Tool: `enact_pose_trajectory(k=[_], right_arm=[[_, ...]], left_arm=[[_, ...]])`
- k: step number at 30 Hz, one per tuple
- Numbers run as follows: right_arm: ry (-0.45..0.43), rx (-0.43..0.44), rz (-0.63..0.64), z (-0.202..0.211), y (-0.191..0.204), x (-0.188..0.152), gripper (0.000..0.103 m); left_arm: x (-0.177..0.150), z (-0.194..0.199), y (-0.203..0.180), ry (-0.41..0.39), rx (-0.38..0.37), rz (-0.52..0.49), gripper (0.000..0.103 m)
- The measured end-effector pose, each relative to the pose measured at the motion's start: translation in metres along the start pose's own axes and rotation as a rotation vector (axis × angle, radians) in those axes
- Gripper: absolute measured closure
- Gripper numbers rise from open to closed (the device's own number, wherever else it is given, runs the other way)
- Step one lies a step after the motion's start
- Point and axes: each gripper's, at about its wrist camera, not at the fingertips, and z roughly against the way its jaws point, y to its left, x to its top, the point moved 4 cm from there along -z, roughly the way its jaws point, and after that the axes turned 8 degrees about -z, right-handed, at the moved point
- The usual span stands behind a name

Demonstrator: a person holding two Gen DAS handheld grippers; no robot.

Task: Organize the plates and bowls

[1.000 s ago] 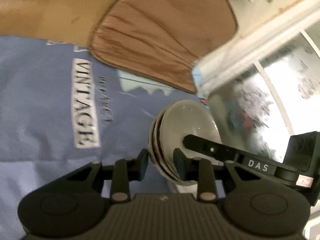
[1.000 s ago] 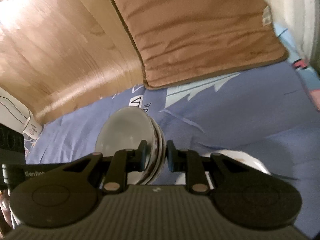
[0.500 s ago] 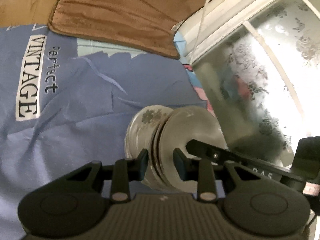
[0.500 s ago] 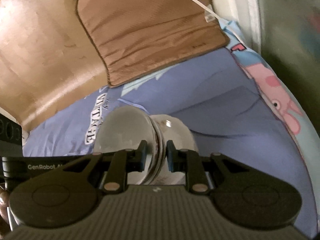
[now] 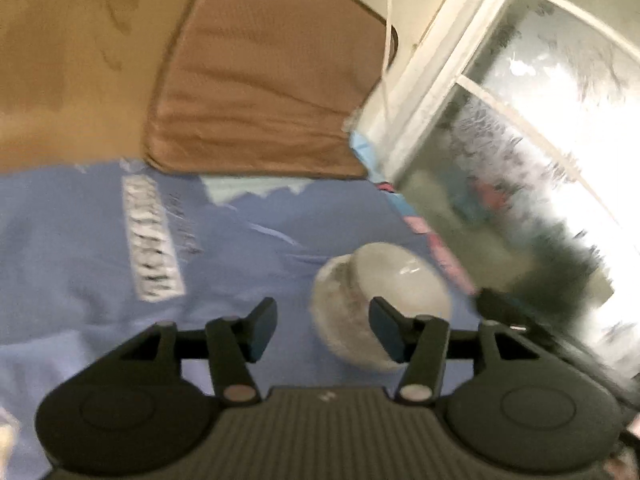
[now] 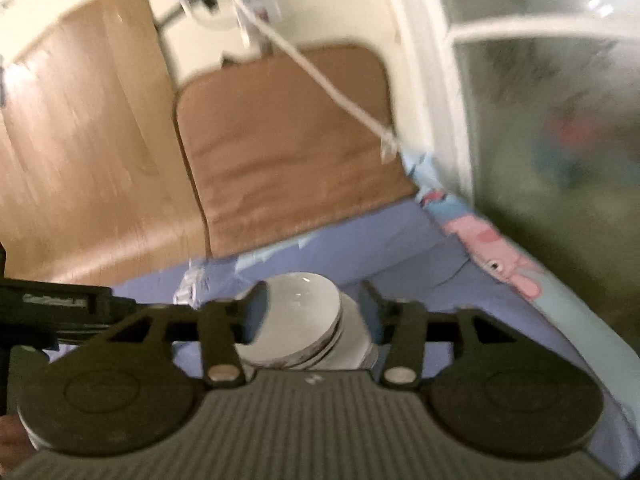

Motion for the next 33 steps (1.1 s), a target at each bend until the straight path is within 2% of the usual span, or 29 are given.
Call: enact_pose_trajectory(k=[3,6,7,8,11,13,16,17,23,28,33], right_arm=[[-0.098,-0.031,-0.013,0.021,0.007,-0.026,0.023],[-0.107,-0.059,-0.070,0.025,0.011,-0.052,0.016],[-0.096,-0.062,-0.092,0.024,0.012,-0.059,0.014],[-0.079,-0.069,-0.110,0.023,0.014,-0.066,0.013],[-0.045,-0.108,-0.119,0.022,0.022,-0.079,0.013],[-0.042,-0.122,-0.116,0.021,0.028,-0.082,0.011],[-0.062,-0.142,-0.112,0.025,0.036,-0.084,0.006],[-0.075,-0.151,-0.109,0.026,0.039,-0.084,0.000],[-0.111,-0.214,-0.090,0.036,0.045,-0.087,0.000],[-0.067,-0.263,-0.114,0.029,0.045,-0.098,0.000],[-0.047,-0.297,-0.106,0.023,0.053,-0.107,0.000]], left_arm=[[-0.018,0.016,0.003,-0.040,0.088,-0.075,0.043],[-0.036,0.029,0.010,-0.060,0.140,-0.105,0.040],[-0.043,0.033,0.014,-0.065,0.159,-0.113,0.032],[-0.049,0.036,0.017,-0.072,0.178,-0.124,0.020],[-0.061,0.046,0.023,-0.121,0.246,-0.166,0.001],[-0.067,0.050,0.026,-0.134,0.274,-0.197,0.000],[-0.067,0.050,0.030,-0.118,0.273,-0.214,0.000],[-0.065,0.050,0.031,-0.118,0.276,-0.217,0.000],[-0.056,0.045,0.037,-0.111,0.281,-0.273,0.000],[-0.056,0.044,0.040,-0.132,0.304,-0.346,0.000],[-0.068,0.042,0.044,-0.137,0.287,-0.343,0.000]])
